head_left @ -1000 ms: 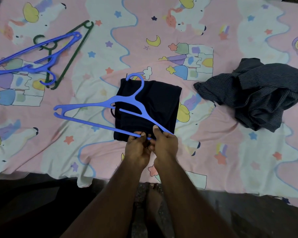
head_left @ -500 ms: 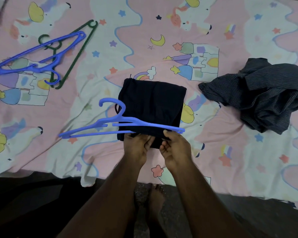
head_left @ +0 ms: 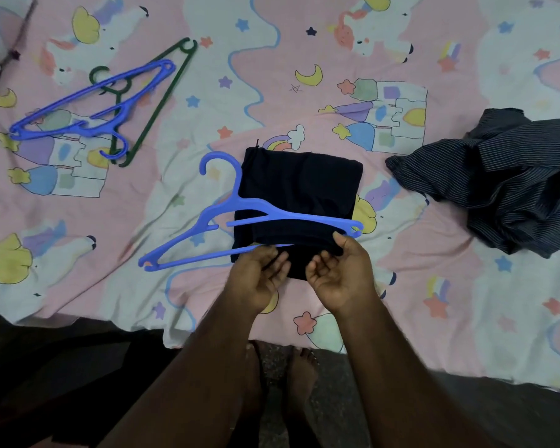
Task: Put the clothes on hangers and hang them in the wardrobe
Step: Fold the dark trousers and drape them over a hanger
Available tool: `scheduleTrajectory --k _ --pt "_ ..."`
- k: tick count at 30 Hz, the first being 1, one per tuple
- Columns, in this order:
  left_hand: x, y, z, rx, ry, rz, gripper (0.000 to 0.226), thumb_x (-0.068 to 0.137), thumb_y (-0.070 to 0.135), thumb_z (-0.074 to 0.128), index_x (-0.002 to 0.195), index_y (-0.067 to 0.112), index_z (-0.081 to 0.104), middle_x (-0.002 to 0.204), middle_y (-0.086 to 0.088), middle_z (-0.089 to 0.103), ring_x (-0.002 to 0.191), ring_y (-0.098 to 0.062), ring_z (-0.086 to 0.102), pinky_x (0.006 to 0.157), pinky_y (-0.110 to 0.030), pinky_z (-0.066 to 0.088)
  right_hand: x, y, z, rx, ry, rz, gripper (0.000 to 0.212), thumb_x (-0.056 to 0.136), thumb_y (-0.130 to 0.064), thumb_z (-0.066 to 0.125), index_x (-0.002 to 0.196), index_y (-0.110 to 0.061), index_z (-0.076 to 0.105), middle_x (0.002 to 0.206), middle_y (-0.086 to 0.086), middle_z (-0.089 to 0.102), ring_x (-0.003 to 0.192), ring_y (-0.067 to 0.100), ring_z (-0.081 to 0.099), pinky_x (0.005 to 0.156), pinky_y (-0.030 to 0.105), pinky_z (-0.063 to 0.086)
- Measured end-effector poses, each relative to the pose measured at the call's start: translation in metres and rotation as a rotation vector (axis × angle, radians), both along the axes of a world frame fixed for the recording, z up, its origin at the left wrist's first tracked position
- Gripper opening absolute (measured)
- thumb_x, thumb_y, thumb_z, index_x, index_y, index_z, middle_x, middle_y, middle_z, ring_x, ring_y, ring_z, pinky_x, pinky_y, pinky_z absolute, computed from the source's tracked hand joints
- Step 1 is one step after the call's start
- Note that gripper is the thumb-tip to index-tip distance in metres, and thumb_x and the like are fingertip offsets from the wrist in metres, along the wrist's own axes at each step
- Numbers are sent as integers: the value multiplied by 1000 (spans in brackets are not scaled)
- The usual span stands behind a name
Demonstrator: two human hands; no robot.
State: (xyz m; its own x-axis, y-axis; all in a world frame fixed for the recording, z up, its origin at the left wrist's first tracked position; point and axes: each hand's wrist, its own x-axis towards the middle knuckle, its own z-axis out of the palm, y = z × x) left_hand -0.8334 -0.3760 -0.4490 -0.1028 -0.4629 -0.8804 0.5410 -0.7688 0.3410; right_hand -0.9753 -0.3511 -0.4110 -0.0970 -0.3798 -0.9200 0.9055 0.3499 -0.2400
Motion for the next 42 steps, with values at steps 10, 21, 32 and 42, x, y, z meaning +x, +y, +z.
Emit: scheduleTrajectory --k 10,21,32,42 --pt "25 -16 -1 -21 23 101 20 95 17 67 113 8 66 103 -10 73 99 -25 73 89 -40 58 -1 0 -2 -61 -9 -64 33 92 -25 64 119 -7 63 105 16 69 98 29 67 78 34 57" --pt "28 -30 1 -15 23 -48 19 98 17 60 115 11 68 115 -16 72 102 -30 72 88 -42 58 18 -18 2 -20 185 129 53 80 -48 79 113 -9 66 112 7 68 107 23 66 90 37 56" --pt "23 -21 1 -84 161 -90 13 101 7 50 99 11 62 118 -21 67 106 -31 71 89 -43 60 43 -44 5 101 242 89 41 85 -36 79 107 -4 67 98 14 72 74 20 68 59 28 57" --pt "12 -56 7 -90 -57 -85 41 105 28 42 103 5 76 107 -21 72 77 -29 73 60 -37 61 57 -4 23 -73 42 -11 29 86 -18 75 109 -2 67 76 10 65 64 17 60 59 27 52"
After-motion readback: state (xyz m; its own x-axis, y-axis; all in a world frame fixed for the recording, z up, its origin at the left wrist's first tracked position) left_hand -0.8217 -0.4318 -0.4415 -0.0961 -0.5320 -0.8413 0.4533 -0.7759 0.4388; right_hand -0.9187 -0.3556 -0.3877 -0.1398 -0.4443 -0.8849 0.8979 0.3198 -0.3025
